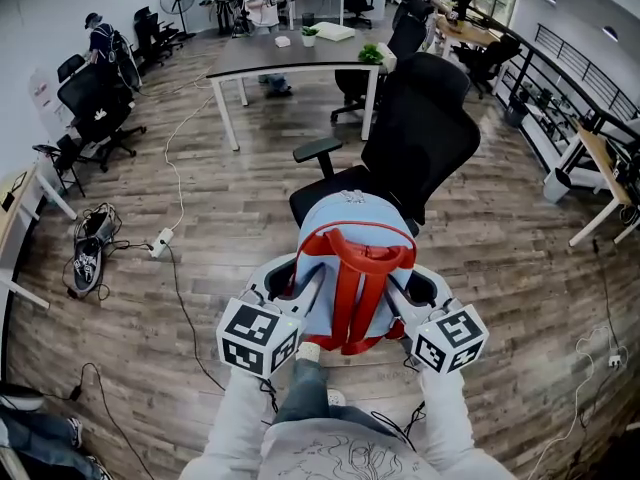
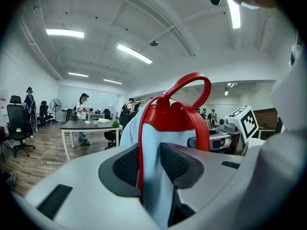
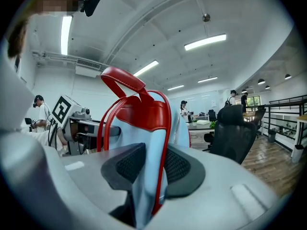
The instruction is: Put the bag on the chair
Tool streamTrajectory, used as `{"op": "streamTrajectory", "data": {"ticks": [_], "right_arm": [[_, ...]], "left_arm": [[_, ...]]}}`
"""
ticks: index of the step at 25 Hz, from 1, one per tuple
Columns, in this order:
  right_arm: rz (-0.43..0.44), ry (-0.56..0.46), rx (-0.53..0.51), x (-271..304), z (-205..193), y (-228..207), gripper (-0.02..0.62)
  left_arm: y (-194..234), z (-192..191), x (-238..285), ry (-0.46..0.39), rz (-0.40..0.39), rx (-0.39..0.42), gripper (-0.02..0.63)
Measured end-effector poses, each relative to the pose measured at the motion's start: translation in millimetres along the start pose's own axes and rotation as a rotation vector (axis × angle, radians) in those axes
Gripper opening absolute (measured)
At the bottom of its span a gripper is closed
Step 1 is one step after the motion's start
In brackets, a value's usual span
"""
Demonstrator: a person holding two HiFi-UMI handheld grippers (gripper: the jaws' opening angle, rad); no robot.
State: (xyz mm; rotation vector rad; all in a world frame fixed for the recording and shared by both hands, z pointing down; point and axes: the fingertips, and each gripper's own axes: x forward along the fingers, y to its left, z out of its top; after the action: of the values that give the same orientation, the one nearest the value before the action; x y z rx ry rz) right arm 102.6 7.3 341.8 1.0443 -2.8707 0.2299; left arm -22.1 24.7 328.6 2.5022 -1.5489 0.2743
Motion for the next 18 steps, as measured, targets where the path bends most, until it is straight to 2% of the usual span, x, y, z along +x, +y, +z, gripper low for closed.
{"op": "streamTrajectory", "data": {"ticks": [9, 18], "right_arm": [[-0.028, 0.011, 0.011, 63, 6, -70, 0.123], [-0.085, 0.022, 0.002, 163, 27, -152, 0.123]], "left_arm": [[47, 14, 85, 0.01, -0.031, -0.006, 0.126], [127, 43, 189, 0.011, -0.083, -0.009, 0.126]]}}
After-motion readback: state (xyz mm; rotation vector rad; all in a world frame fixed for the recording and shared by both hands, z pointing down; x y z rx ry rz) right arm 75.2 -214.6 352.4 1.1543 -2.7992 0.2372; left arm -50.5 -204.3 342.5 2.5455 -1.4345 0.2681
